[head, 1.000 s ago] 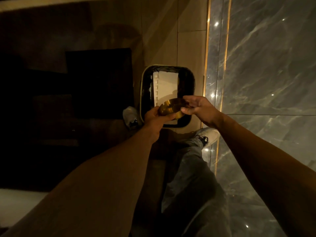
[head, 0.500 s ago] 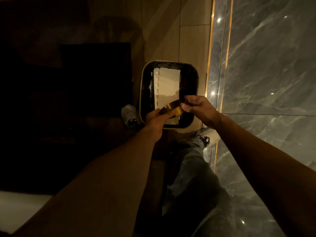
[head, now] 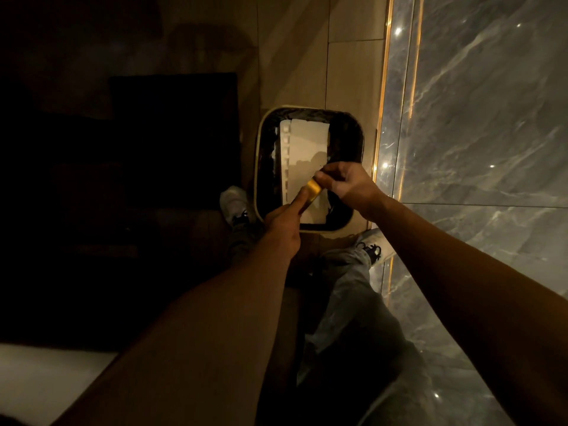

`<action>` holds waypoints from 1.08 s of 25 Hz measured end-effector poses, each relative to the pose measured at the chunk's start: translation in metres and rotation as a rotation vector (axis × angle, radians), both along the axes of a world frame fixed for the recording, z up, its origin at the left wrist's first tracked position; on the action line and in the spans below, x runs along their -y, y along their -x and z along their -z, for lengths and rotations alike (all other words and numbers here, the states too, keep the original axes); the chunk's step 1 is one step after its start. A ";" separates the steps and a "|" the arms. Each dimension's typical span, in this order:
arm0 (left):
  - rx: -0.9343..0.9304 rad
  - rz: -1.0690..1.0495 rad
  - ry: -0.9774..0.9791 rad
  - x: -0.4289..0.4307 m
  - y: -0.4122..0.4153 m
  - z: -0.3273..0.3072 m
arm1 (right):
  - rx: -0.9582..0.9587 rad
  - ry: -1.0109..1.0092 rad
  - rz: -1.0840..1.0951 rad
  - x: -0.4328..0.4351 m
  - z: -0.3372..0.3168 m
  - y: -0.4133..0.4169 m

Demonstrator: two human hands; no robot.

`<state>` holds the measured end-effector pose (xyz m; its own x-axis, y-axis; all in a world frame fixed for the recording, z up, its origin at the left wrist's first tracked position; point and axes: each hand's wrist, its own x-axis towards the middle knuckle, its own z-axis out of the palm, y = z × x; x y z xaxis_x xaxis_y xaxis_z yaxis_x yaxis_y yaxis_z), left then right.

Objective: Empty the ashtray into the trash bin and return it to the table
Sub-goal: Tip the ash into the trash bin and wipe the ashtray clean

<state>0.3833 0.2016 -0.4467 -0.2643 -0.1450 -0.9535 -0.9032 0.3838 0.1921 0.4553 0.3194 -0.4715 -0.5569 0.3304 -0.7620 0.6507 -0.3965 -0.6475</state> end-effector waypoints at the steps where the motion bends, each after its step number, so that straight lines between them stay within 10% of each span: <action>1: 0.006 -0.033 -0.003 0.000 -0.001 0.000 | 0.010 0.007 -0.006 0.001 0.001 0.001; 12: -0.065 -0.092 0.079 0.003 -0.002 -0.003 | 0.093 0.039 -0.059 0.006 0.009 0.013; 27: -0.446 0.517 0.092 -0.004 -0.005 -0.011 | 0.204 -0.070 0.113 0.008 0.003 0.006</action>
<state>0.3885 0.2056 -0.4361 -0.6857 0.0309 -0.7272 -0.4415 0.7767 0.4493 0.4489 0.3113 -0.4749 -0.3506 0.4380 -0.8278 0.7246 -0.4331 -0.5361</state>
